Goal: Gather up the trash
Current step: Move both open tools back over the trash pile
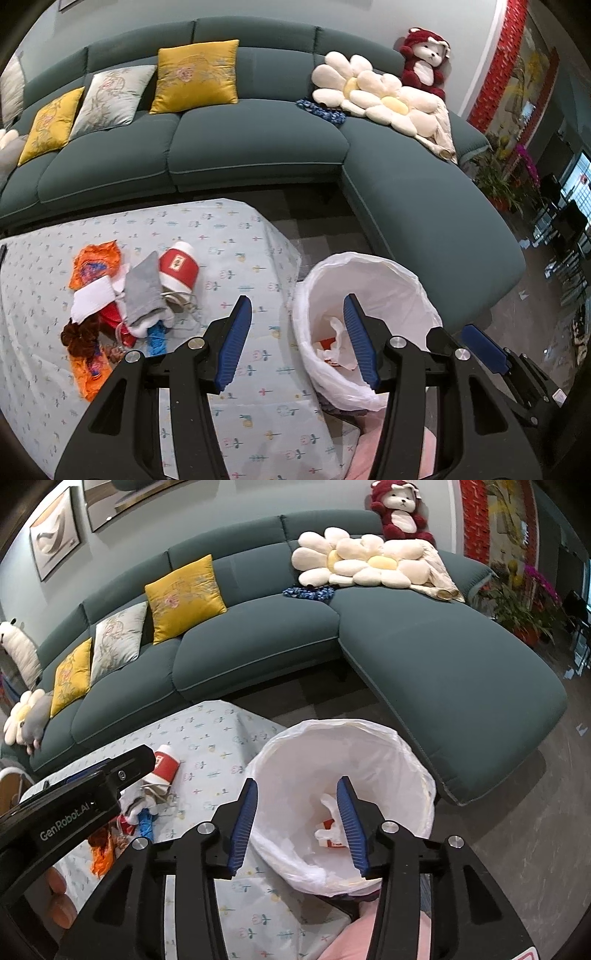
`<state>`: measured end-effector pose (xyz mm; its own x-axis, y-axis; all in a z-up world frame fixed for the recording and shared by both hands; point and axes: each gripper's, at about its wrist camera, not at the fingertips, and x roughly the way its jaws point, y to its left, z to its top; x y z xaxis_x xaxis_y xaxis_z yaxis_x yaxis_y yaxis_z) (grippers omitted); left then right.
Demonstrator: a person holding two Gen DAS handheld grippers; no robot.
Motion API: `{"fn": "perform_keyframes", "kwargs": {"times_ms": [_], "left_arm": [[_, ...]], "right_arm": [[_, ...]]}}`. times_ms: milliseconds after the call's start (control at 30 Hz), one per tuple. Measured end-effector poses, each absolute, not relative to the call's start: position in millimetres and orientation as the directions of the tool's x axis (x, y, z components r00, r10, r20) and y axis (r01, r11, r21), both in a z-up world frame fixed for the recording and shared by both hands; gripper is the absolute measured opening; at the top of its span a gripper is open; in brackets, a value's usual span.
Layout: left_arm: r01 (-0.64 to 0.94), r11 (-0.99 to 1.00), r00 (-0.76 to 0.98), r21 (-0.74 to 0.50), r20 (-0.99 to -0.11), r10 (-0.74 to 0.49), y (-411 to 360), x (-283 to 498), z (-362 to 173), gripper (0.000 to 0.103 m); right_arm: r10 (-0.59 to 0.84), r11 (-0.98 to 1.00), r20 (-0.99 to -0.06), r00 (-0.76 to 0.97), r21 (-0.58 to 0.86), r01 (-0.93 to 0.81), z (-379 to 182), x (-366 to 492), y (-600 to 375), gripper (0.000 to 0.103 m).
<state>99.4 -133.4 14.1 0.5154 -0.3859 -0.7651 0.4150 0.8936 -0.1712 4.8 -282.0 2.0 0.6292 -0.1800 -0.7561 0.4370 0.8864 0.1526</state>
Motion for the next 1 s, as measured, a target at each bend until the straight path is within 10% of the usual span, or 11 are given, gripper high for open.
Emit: {"fn": "perform_keyframes", "kwargs": {"times_ms": [467, 600, 1000], "left_arm": [[0.24, 0.956, 0.558, -0.171, -0.781, -0.28, -39, 112, -3, 0.068], [0.147, 0.978, 0.571, -0.15, -0.794, -0.208, -2, 115, -14, 0.09], [-0.056, 0.977, 0.421, -0.205, -0.892, -0.162, 91, 127, -79, 0.09]], "right_arm": [[-0.111, 0.935, -0.77, 0.629, 0.134, 0.328, 2, 26, -210, 0.052], [-0.088, 0.947, -0.779, 0.621, 0.128, 0.295, -3, 33, -187, 0.054], [-0.031, 0.968, -0.816, 0.578, 0.12, 0.222, -30, 49, -128, 0.058]]}}
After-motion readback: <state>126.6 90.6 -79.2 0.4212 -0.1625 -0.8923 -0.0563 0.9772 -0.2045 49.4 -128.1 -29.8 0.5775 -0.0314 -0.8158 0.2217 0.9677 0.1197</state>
